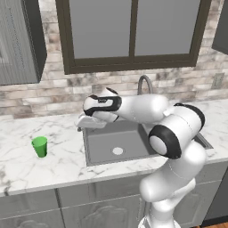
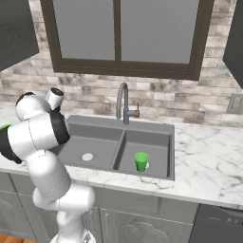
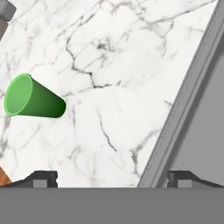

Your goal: Place the cup in the left basin and the cup in the right basin of the sink.

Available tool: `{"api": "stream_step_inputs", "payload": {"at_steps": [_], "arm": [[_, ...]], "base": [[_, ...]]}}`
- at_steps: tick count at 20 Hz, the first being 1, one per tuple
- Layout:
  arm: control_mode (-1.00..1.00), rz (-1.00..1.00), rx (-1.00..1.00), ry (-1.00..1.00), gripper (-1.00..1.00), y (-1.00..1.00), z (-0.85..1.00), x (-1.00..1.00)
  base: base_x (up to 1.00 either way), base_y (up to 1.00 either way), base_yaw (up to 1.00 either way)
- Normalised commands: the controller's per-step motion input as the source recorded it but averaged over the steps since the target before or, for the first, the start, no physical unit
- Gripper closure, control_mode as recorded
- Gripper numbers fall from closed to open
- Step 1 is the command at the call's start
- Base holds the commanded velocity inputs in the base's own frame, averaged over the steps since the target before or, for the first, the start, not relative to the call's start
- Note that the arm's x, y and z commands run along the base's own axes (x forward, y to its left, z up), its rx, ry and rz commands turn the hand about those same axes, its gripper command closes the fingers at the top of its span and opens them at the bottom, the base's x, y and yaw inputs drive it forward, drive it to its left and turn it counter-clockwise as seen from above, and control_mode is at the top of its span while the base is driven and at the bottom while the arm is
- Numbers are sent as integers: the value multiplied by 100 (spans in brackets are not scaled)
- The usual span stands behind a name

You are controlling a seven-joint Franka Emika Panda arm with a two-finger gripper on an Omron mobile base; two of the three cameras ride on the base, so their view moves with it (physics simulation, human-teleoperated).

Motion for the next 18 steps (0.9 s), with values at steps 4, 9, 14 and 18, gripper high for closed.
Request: {"api": "stream_step_inputs", "payload": {"at_steps": [4, 9, 14, 18], "arm": [[-100, 0, 0, 0, -100, 33, 0, 0], [-100, 0, 4, 0, -100, 29, 0, 0], [-100, 0, 8, 0, -100, 25, 0, 0], [-100, 0, 7, 0, -100, 34, 0, 0]], "base": [[0, 0, 0], [0, 0, 0], [0, 0, 0], [0, 0, 0]]}}
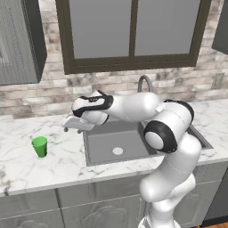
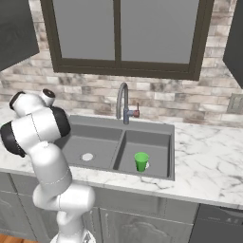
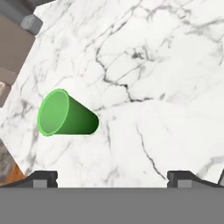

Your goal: Place the cup in the left basin and the cup in the right basin of the sink.

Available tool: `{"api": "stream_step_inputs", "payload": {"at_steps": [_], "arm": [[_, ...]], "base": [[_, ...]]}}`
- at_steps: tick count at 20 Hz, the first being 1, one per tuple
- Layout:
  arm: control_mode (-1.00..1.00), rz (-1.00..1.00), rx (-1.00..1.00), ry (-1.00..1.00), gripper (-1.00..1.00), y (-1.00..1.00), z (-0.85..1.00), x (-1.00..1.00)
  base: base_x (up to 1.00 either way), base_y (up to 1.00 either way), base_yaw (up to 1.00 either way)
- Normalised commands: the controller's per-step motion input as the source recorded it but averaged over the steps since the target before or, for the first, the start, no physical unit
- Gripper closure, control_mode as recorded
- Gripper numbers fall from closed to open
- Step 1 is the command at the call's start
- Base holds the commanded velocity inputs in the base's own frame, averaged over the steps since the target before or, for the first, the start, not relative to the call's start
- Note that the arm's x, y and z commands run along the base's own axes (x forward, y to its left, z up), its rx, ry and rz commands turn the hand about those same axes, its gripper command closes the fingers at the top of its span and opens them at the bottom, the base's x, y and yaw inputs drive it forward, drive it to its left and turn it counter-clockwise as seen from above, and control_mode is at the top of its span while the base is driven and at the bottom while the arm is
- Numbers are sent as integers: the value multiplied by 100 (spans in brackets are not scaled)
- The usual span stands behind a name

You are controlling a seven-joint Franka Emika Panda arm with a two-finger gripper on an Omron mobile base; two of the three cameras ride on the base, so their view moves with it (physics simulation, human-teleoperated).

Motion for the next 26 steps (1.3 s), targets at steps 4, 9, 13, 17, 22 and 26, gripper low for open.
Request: {"api": "stream_step_inputs", "payload": {"at_steps": [4, 9, 13, 17, 22, 26], "arm": [[-100, 0, 4, 0, -100, 42, 0, 0], [-100, 0, 1, 0, -100, 41, 0, 0], [-100, 0, 0, 0, -100, 38, 0, 0], [-100, 0, 0, 1, -100, 32, -5, 0], [-100, 0, 0, 2, -100, 27, -11, 0], [-100, 0, 0, 4, -100, 26, -18, 2]], "base": [[0, 0, 0], [0, 0, 0], [0, 0, 0], [0, 0, 0], [0, 0, 0], [0, 0, 0]]}}
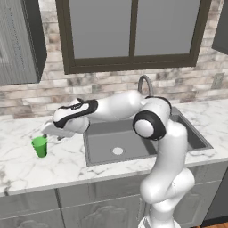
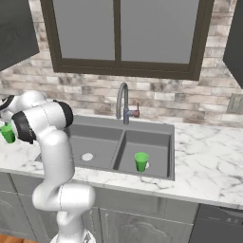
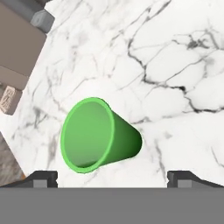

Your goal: Place the cup in the left basin and the cup in the right basin of the sink.

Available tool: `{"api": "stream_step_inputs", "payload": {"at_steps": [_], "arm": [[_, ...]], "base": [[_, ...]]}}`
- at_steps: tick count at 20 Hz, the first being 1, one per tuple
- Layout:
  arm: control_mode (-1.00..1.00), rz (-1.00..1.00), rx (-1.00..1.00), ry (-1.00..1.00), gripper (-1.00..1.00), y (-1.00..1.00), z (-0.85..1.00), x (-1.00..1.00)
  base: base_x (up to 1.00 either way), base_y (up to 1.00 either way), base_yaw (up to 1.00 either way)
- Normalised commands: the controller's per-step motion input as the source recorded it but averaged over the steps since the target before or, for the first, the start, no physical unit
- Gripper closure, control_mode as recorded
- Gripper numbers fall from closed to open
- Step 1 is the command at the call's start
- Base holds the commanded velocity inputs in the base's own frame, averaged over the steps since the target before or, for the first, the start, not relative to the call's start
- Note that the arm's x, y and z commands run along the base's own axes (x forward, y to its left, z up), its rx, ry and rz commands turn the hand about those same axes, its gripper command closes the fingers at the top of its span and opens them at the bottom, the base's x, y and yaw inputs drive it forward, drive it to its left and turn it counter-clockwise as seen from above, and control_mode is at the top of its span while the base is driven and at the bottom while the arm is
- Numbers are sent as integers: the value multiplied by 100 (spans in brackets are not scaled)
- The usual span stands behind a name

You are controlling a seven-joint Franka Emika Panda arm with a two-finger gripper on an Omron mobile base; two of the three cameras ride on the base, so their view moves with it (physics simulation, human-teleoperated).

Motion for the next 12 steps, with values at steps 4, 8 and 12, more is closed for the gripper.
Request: {"api": "stream_step_inputs", "payload": {"at_steps": [4, 8, 12], "arm": [[-100, 0, 0, 3, -100, 23, -12, 0], [-100, 0, 0, 2, -100, 13, -1, 7], [-100, 0, 0, 2, -100, 4, -1, 12]], "base": [[0, 0, 0], [0, 0, 0], [0, 0, 0]]}}
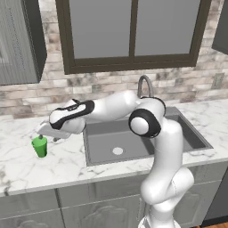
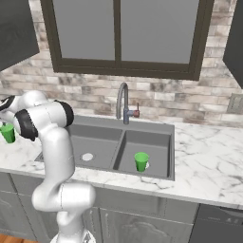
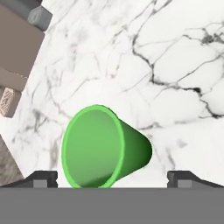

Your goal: Place the cup in the left basin and the cup in the right basin of the sink.

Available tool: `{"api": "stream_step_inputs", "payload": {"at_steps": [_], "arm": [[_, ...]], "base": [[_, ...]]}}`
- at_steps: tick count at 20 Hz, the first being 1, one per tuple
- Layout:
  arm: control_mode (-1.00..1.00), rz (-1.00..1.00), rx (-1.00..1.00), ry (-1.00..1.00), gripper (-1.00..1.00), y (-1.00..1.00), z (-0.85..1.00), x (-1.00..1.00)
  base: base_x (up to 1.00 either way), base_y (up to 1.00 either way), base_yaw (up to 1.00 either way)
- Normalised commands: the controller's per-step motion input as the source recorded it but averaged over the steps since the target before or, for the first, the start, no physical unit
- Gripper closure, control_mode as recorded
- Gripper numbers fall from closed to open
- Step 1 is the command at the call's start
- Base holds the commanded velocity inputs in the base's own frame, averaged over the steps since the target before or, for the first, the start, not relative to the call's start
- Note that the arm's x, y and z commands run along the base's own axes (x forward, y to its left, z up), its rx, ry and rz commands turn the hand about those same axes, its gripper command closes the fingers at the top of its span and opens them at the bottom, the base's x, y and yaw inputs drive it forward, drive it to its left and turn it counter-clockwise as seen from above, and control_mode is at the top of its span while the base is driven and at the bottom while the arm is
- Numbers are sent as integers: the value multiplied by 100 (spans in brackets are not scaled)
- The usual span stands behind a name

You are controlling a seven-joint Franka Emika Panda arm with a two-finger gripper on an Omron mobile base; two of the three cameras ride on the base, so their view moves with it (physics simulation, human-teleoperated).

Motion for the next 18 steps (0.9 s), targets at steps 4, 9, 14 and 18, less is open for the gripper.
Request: {"api": "stream_step_inputs", "payload": {"at_steps": [4, 9, 14, 18], "arm": [[-100, 0, 0, 4, -100, 1, -7, 9], [-100, 0, 0, 6, -100, 0, -15, 15], [-100, 0, 0, 7, -100, 3, -14, 20], [-100, 0, 0, 8, -100, 11, -15, 21]], "base": [[0, 0, 0], [0, 0, 0], [0, 0, 0], [0, 0, 0]]}}
